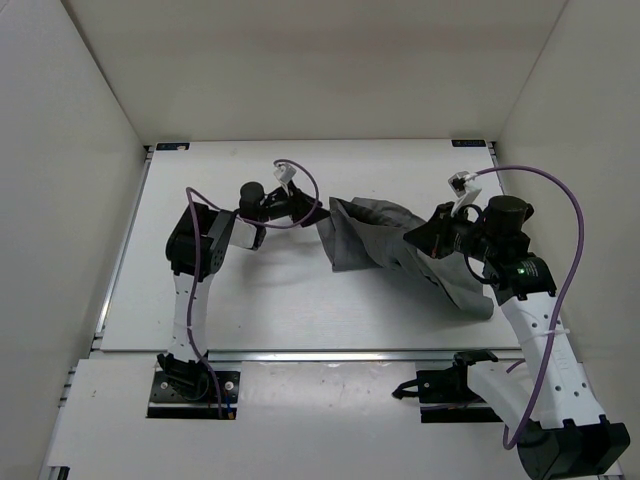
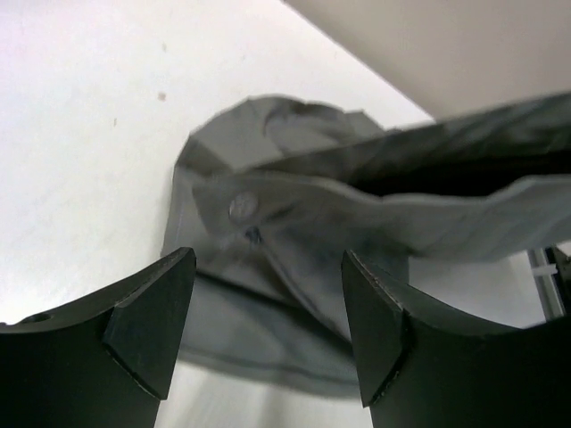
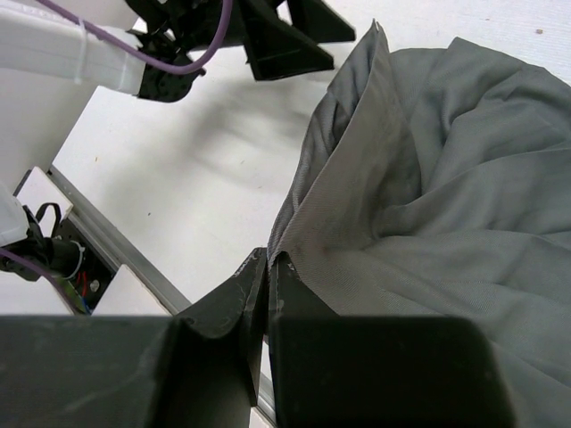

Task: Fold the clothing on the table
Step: Flatten the skirt out

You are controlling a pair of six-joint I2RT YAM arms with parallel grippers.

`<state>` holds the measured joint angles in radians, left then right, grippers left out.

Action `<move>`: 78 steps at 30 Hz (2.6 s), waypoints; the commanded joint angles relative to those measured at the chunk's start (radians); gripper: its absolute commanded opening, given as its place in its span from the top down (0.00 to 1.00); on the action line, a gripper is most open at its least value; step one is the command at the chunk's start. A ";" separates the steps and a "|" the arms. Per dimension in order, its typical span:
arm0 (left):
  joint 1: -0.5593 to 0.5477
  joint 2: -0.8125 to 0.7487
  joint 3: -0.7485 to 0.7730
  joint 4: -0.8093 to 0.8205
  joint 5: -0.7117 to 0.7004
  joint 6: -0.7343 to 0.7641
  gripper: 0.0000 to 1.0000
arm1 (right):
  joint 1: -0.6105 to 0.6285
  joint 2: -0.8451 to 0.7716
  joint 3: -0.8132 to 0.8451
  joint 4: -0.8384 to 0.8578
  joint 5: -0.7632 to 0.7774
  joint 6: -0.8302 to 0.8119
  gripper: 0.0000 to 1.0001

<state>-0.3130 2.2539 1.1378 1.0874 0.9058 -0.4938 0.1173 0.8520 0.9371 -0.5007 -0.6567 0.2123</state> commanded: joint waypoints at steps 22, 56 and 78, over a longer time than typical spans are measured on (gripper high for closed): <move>-0.001 0.079 0.276 -0.230 -0.036 -0.133 0.25 | 0.013 -0.030 0.034 0.053 -0.047 0.004 1.00; -0.006 0.074 0.274 0.154 0.144 -0.544 1.00 | 0.016 -0.042 0.009 0.054 -0.029 -0.013 1.00; 0.235 -1.103 0.036 -0.865 -0.156 0.104 1.00 | -0.082 0.060 0.316 0.126 0.194 -0.162 1.00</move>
<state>-0.1135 1.1606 1.1988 0.3706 0.8238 -0.4435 0.0742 0.8688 1.2270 -0.4717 -0.4839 0.0559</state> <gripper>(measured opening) 0.025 0.008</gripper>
